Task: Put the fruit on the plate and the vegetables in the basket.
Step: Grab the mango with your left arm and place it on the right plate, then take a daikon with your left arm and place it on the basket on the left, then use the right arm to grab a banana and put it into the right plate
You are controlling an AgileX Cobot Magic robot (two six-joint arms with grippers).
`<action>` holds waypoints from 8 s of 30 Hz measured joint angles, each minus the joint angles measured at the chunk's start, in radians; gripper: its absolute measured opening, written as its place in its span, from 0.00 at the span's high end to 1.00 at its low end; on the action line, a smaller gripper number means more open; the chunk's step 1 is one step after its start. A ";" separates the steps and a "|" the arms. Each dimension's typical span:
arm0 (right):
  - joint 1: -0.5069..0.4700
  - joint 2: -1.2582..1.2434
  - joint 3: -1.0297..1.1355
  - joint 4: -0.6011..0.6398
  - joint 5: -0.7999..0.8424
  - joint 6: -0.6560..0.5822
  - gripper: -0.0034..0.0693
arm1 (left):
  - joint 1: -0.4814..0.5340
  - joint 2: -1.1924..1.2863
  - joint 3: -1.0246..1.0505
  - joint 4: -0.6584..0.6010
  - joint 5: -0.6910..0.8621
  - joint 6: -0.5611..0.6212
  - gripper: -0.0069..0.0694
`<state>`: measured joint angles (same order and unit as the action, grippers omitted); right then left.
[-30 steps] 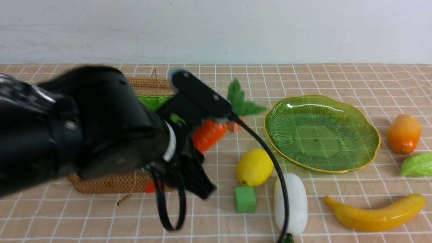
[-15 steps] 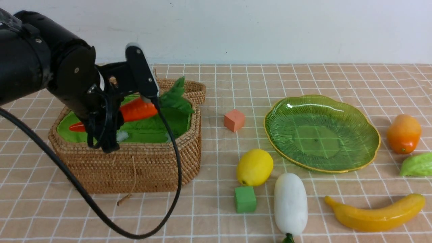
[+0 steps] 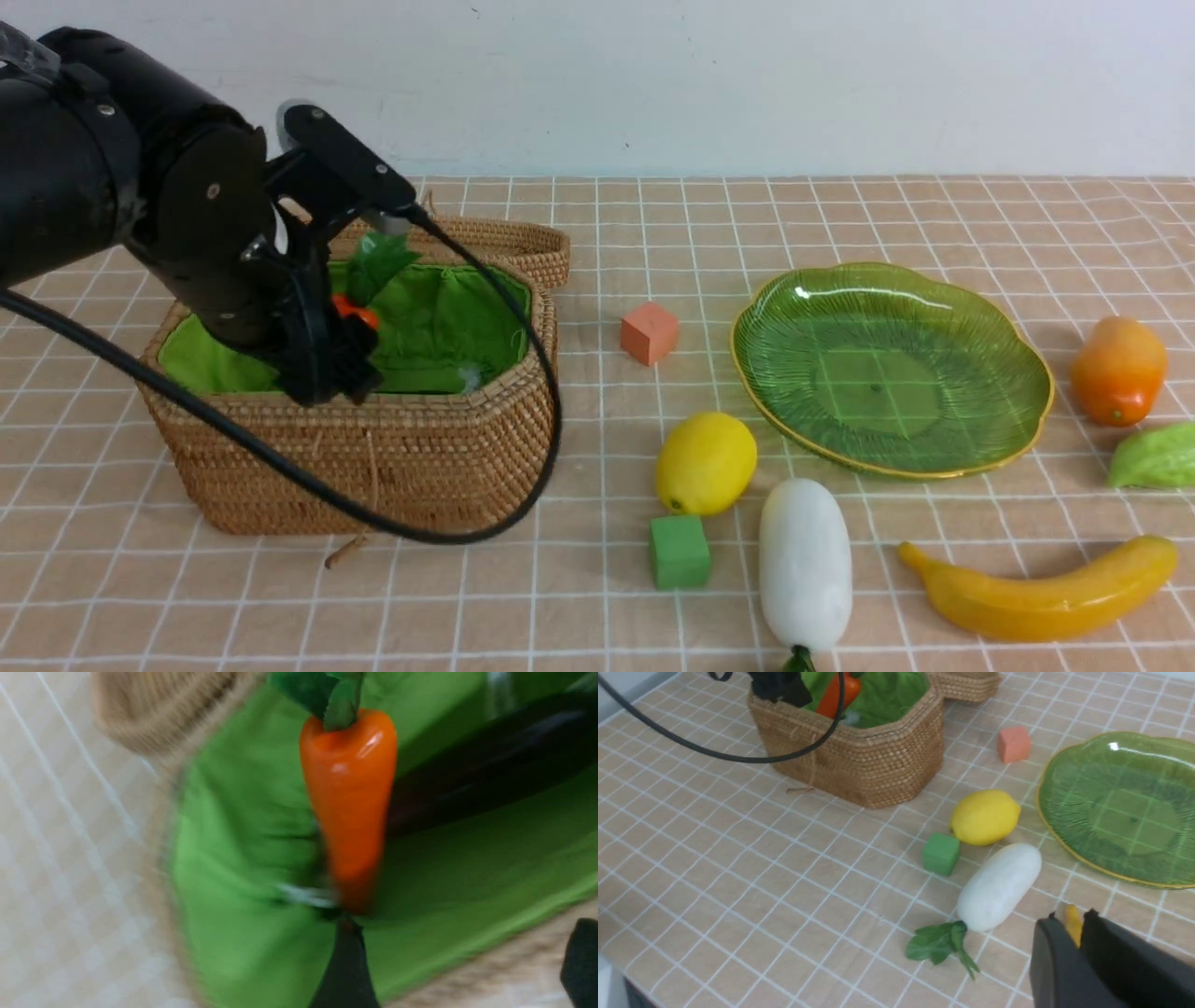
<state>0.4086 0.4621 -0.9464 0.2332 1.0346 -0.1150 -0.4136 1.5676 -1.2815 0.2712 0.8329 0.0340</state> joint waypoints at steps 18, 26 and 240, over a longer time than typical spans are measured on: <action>0.000 -0.001 -0.051 -0.071 0.169 0.100 0.81 | -0.368 0.585 -0.723 -0.125 0.310 -0.139 0.43; 0.000 -0.001 -0.051 -0.043 0.182 0.100 0.81 | -0.357 0.753 -0.815 -0.006 0.223 -0.159 0.05; -0.478 1.386 -0.591 -0.053 -0.202 -0.069 0.52 | -0.301 -0.875 0.495 -0.247 -0.205 -0.149 0.93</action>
<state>-0.0692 1.8485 -1.5371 0.1804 0.8330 -0.1843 -0.7143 0.6925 -0.7862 0.0240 0.6281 -0.1153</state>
